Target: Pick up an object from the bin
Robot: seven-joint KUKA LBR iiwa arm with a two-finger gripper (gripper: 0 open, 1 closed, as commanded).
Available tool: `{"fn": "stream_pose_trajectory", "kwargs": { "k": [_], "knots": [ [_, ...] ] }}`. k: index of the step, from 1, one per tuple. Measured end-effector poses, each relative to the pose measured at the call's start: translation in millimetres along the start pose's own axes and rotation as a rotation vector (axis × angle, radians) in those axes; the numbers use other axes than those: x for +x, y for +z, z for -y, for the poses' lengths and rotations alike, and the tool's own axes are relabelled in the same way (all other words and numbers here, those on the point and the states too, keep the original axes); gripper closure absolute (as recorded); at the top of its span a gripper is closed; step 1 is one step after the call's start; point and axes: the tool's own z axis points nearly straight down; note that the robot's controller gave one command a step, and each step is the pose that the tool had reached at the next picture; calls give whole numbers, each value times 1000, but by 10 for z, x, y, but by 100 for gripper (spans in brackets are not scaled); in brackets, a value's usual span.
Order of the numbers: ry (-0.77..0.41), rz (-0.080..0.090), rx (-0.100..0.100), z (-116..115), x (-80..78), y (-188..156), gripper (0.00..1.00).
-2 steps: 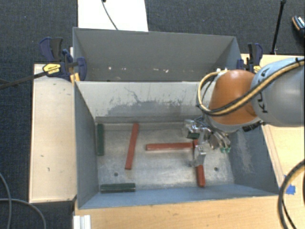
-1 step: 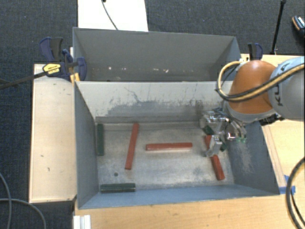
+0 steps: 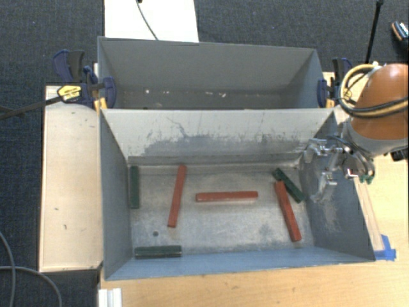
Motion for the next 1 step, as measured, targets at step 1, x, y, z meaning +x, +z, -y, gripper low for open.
{"fn": "stream_pose_trajectory", "kwargs": {
  "k": [1],
  "knots": [
    [-253,-10,-8,-576,-59,760,0]
  ]
}}
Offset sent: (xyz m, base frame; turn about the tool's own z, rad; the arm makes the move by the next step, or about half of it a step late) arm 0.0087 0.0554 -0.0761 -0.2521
